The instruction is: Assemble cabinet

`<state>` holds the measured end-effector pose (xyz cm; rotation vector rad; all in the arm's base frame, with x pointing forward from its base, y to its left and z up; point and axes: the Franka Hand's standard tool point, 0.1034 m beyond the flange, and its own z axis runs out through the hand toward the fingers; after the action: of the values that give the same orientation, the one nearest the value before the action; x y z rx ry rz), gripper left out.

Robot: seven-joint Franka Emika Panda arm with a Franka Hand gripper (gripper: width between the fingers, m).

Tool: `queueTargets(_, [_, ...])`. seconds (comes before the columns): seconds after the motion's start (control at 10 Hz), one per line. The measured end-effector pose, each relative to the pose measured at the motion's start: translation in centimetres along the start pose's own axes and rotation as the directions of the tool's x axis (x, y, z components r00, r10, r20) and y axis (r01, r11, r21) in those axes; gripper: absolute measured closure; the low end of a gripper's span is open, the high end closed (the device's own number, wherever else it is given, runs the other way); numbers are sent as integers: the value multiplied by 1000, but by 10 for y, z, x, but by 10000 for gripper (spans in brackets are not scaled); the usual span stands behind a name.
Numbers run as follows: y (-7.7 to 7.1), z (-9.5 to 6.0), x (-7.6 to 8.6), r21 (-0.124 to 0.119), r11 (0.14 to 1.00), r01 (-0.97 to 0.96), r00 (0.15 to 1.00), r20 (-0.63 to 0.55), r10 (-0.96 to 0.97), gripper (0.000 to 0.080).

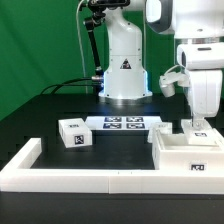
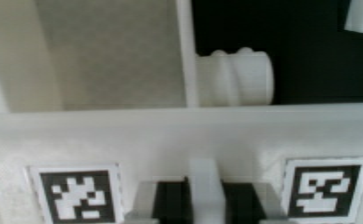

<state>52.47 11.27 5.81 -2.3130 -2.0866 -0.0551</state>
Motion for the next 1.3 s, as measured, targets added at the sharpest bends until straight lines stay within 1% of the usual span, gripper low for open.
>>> queueTargets(0.2, [11,0,0,-3,1000,0,1000,-2,0,728])
queueTargets(0.4, [28,0,0,-10,1000,5,1000,-7,-5,728])
queueTargets(0.7, [38,0,2,-23,999,26,1000,-10,-26,728])
queueTargets(0.8, [42,0,2,-22,999,27,1000,-9,-28,728])
queueTargets(1.0, [54,0,2,-15,1000,24,1000,-6,-24,728])
queueTargets(1.2, [57,1,2,9,1000,22,1000,4,-22,728])
queueTargets(1.3, [57,1,2,17,1000,24,1000,7,-24,728])
